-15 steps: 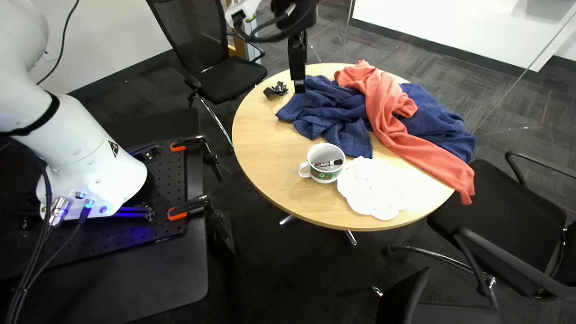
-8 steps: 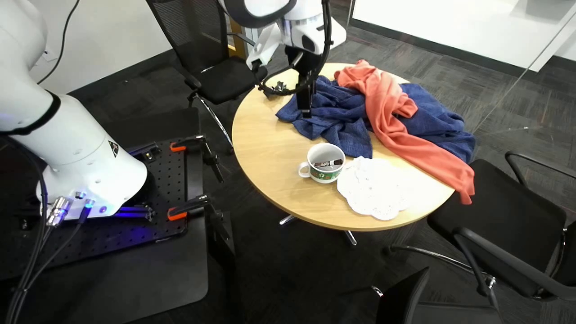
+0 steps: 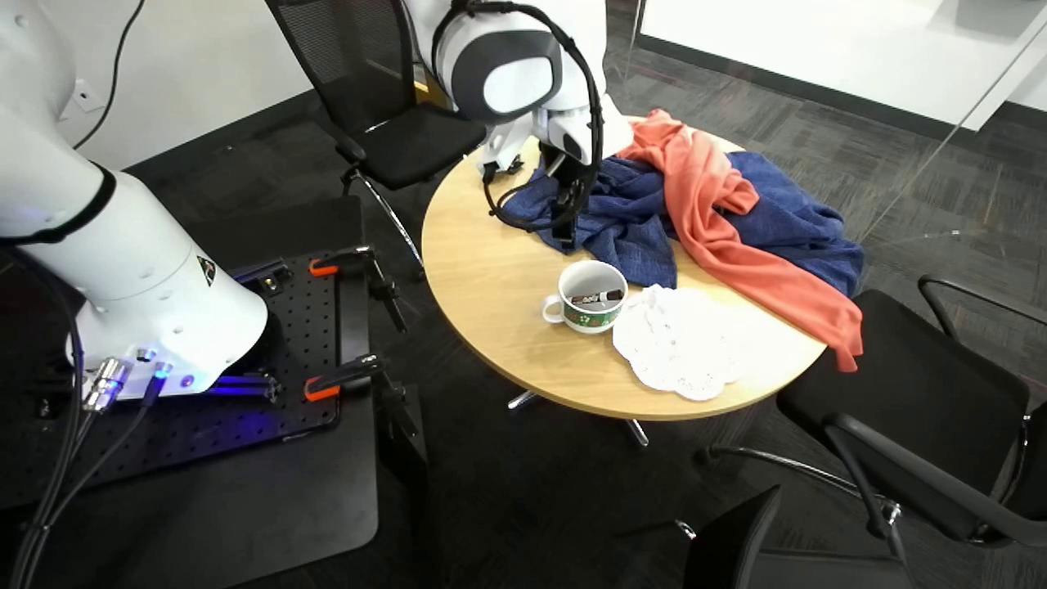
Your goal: Remove the marker from the mug and put it on the table
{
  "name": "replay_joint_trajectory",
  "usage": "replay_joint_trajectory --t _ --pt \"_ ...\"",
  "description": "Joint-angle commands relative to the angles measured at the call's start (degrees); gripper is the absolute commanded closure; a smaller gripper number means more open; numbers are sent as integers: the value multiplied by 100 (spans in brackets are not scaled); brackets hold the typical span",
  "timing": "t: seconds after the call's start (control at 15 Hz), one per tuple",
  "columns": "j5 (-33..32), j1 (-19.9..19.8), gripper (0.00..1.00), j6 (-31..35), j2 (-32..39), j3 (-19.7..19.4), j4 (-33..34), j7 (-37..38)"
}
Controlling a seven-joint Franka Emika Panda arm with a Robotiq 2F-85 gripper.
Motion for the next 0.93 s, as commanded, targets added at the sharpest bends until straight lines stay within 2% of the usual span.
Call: replay_joint_trajectory --t 0.0,0.33,0.4,0.87 --pt "308 244 0 42 139 -227 94 -186" --pt "402 314 0 77 402 -291 308 -191" --pt "387 395 0 141 417 -400 333 -96" --pt "947 172 0 56 871 -231 689 -492"
